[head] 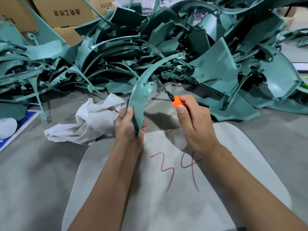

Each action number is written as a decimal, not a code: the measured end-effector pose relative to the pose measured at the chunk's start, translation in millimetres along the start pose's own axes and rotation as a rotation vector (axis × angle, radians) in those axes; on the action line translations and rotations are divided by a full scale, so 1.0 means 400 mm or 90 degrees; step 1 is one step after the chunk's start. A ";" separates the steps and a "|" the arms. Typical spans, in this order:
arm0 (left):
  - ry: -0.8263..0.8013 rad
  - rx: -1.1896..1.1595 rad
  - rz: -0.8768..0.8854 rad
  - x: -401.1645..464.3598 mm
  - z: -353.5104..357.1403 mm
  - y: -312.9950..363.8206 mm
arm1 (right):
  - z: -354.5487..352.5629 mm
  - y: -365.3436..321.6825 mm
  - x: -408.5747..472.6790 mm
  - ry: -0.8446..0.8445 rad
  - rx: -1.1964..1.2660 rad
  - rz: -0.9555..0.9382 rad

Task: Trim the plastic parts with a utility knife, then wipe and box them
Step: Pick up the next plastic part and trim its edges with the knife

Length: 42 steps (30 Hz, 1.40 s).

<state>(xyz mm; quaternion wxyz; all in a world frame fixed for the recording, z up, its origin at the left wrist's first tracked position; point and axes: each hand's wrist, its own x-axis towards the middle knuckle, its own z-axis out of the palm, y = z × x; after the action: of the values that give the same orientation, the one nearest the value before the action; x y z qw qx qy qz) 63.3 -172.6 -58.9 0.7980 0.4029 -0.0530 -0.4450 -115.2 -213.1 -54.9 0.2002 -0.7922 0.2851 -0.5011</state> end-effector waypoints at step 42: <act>0.021 -0.012 -0.127 -0.040 0.011 0.068 | -0.009 -0.004 0.001 -0.071 -0.181 -0.091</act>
<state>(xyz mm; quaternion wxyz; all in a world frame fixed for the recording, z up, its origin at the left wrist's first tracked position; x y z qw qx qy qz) 70.0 -155.3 -32.7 0.7543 0.4062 0.0045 -0.5157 -118.0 -212.3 -52.1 0.0656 -0.8575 0.2847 -0.4236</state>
